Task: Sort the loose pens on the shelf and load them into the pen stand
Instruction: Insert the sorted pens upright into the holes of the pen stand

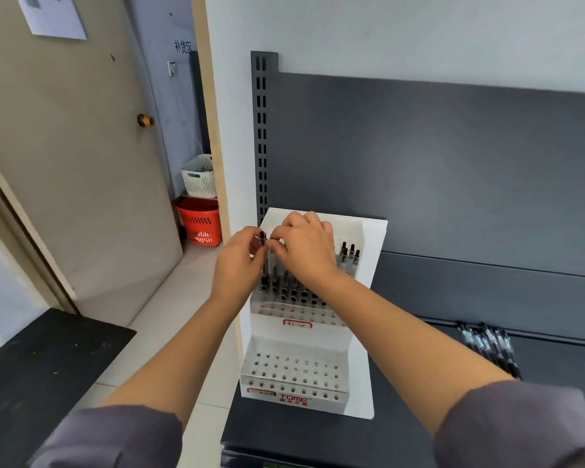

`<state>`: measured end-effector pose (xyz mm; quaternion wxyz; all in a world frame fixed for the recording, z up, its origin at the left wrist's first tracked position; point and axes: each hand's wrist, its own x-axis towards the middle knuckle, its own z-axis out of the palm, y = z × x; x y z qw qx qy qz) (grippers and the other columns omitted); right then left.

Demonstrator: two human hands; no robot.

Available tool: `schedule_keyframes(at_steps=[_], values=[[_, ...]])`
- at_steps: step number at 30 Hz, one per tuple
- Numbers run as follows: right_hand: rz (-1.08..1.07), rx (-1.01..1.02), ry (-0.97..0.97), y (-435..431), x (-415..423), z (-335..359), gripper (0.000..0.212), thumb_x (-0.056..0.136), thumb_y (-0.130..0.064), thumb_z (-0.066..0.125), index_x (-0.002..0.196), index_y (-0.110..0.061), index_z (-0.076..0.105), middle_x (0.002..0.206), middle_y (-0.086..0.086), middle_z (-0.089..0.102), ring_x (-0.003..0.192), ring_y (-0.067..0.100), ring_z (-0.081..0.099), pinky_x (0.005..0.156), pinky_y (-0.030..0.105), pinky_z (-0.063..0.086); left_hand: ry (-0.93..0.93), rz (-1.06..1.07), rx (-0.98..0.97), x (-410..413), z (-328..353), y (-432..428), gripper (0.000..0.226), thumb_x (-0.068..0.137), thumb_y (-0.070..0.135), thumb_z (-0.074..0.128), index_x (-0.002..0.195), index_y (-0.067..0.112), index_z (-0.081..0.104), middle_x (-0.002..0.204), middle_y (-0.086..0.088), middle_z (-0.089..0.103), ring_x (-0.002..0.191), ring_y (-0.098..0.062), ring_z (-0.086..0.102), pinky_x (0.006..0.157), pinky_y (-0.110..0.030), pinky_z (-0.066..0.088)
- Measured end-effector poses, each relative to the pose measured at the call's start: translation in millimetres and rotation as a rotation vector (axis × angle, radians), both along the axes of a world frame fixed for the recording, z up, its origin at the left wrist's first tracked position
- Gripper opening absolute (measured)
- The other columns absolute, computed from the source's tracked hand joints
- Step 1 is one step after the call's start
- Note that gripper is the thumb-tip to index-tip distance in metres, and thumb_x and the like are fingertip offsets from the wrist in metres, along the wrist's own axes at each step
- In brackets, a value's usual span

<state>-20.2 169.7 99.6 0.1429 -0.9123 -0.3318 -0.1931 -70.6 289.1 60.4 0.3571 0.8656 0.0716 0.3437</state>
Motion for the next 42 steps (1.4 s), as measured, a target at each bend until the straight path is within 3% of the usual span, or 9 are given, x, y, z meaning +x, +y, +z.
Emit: schedule_keyframes(at_steps=[5, 10, 18, 21, 26, 33, 38, 42], values=[[-0.041, 0.059, 0.025, 0.3, 4.0, -7.2, 0.023, 0.091, -0.044, 0.054, 0.106, -0.029, 0.063, 0.113, -0.007, 0.055, 0.113, 0.020, 0.043, 0.091, 0.036, 0.030, 0.062, 0.002, -0.005, -0.6, -12.1, -2.2, 0.020, 0.088, 0.011, 0.059, 0.107, 0.013, 0.052, 0.082, -0.002, 0.062, 0.073, -0.020, 0.059, 0.066, -0.036, 0.051], [-0.014, 0.077, 0.058, -1.1, 6.2, -5.6, 0.022, 0.093, -0.041, 0.052, 0.103, -0.028, 0.067, 0.111, -0.007, 0.056, 0.112, 0.019, 0.043, 0.090, 0.036, 0.030, 0.043, -0.011, 0.047, -0.1, -8.8, 0.3, 0.019, 0.092, 0.021, 0.053, 0.110, 0.013, 0.054, 0.096, 0.000, 0.060, 0.076, -0.013, 0.055, 0.064, -0.025, 0.043], [-0.001, 0.042, 0.062, 2.7, 4.6, -3.8, 0.022, 0.093, -0.039, 0.052, 0.104, -0.027, 0.067, 0.110, -0.006, 0.058, 0.113, 0.020, 0.043, 0.092, 0.037, 0.030, 0.125, -0.016, 0.093, 2.5, -8.1, 2.6, 0.022, 0.094, 0.020, 0.052, 0.115, 0.014, 0.049, 0.075, 0.004, 0.054, 0.065, -0.018, 0.051, 0.053, -0.027, 0.034], [0.011, 0.055, 0.045, -3.0, 1.6, -3.6, 0.027, 0.094, -0.038, 0.050, 0.116, -0.026, 0.062, 0.117, -0.004, 0.057, 0.116, 0.020, 0.044, 0.095, 0.037, 0.031, 0.147, -0.003, 0.060, -3.5, -7.4, 1.3, 0.032, 0.093, 0.022, 0.054, 0.122, 0.020, 0.041, 0.080, 0.006, 0.057, 0.068, -0.017, 0.055, 0.056, -0.028, 0.040], [0.048, 0.118, -0.046, -27.6, -3.7, 0.9, 0.026, 0.096, -0.031, 0.050, 0.117, -0.023, 0.062, 0.117, -0.003, 0.057, 0.115, 0.020, 0.046, 0.097, 0.036, 0.033, 0.034, 0.109, 0.187, -16.1, 7.6, -12.2, 0.022, 0.090, 0.019, 0.055, 0.112, 0.018, 0.052, 0.091, 0.005, 0.058, 0.085, -0.020, 0.052, 0.071, -0.036, 0.045], [-0.009, 0.129, -0.079, -116.2, -5.0, -3.3, 0.022, 0.095, -0.031, 0.051, 0.110, -0.023, 0.064, 0.111, -0.004, 0.059, 0.107, 0.021, 0.049, 0.088, 0.033, 0.033, -0.028, 0.036, 0.433, -18.5, 25.8, -100.4, 0.013, 0.089, 0.016, 0.056, 0.101, 0.015, 0.060, 0.091, -0.003, 0.063, 0.085, -0.026, 0.055, 0.070, -0.039, 0.043], [-0.080, 0.041, 0.004, -221.5, -1.3, -14.7, 0.026, 0.095, -0.034, 0.051, 0.115, -0.021, 0.062, 0.114, -0.001, 0.058, 0.106, 0.023, 0.050, 0.085, 0.033, 0.041, 0.009, -0.110, 0.498, -6.4, 16.7, -195.9, 0.017, 0.091, 0.019, 0.054, 0.106, 0.017, 0.061, 0.099, 0.000, 0.065, 0.093, -0.025, 0.057, 0.080, -0.039, 0.041], [-0.166, 0.033, 0.122, -308.3, -3.5, -30.3, 0.025, 0.095, -0.033, 0.050, 0.113, -0.020, 0.061, 0.106, 0.002, 0.059, 0.102, 0.024, 0.050, 0.081, 0.036, 0.044, 0.071, -0.217, 0.483, 5.3, -0.8, -270.2, 0.017, 0.091, 0.022, 0.053, 0.106, 0.020, 0.060, 0.096, 0.002, 0.065, 0.093, -0.026, 0.054, 0.079, -0.037, 0.037]])
